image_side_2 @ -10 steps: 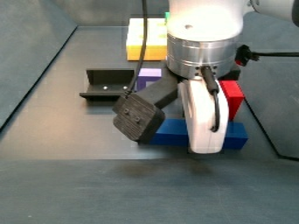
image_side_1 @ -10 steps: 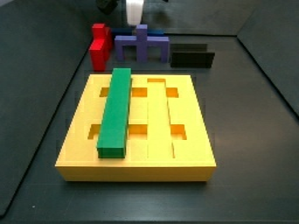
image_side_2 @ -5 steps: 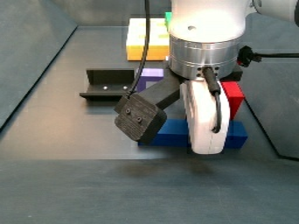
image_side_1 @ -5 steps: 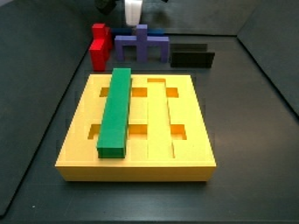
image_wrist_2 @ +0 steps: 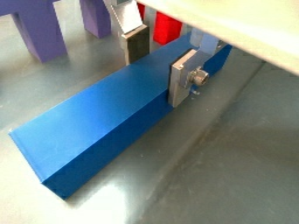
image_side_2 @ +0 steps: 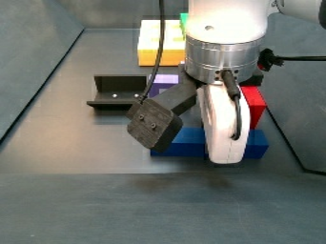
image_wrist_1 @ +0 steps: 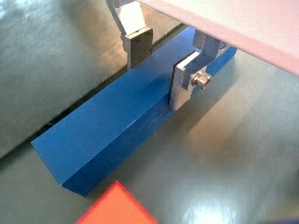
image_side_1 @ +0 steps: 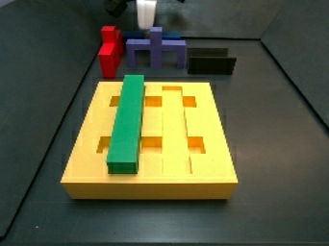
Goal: Pick up the blue object. Move up. Move to above the board. Insert the blue object.
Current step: Pick up the blue object.
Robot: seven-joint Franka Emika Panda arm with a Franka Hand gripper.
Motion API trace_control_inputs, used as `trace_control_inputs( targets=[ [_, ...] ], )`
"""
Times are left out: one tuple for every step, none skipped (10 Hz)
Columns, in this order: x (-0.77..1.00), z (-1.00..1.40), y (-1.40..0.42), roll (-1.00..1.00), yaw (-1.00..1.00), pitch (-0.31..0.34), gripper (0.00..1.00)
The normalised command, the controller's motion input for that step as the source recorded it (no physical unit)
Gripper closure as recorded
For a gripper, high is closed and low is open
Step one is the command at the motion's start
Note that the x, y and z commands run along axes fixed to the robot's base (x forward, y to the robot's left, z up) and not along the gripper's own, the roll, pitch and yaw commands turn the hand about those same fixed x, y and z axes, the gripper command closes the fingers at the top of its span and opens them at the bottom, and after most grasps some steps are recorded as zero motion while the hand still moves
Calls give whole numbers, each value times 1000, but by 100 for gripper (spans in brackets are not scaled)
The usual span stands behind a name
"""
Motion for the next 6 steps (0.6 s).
trace_control_inputs(
  targets=[
    [0, 0, 0, 0, 0, 0, 100],
    [0, 0, 0, 0, 0, 0, 100],
    [0, 0, 0, 0, 0, 0, 100],
    [0, 0, 0, 0, 0, 0, 100],
    [0, 0, 0, 0, 0, 0, 100],
    [0, 0, 0, 0, 0, 0, 100]
  ],
)
